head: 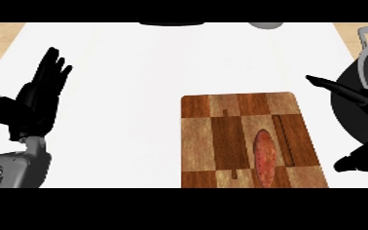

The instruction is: Pick the sweet potato from the cutting board and place it in the pot

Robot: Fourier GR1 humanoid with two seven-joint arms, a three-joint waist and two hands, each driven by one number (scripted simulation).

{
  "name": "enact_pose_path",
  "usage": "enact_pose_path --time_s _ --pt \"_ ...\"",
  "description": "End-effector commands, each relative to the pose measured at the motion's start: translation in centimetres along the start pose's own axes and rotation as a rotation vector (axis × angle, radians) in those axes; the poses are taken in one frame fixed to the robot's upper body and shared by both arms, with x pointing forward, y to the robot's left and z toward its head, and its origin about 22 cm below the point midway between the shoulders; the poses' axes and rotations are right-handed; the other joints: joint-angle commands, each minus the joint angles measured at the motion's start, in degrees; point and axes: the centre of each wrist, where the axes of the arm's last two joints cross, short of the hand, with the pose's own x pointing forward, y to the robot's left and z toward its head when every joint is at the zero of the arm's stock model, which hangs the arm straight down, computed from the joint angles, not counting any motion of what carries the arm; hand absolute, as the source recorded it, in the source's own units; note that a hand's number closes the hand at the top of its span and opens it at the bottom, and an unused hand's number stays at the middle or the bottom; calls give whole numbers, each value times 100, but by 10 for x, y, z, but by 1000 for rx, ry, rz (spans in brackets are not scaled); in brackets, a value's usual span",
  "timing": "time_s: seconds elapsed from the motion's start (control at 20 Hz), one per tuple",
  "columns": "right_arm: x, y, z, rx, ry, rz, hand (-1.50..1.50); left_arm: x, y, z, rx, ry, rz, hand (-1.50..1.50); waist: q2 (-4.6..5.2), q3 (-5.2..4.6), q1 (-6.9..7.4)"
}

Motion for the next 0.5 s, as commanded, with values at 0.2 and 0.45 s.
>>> enact_pose_path --time_s 0.2,0.45 --pt "51 38 -29 278 147 170 -150 -1 -12 3 -3 -10 4 0 5 6 -16" --pt "67 53 -26 305 190 151 -150 -5 4 -1 6 -5 9 0 13 10 -39"
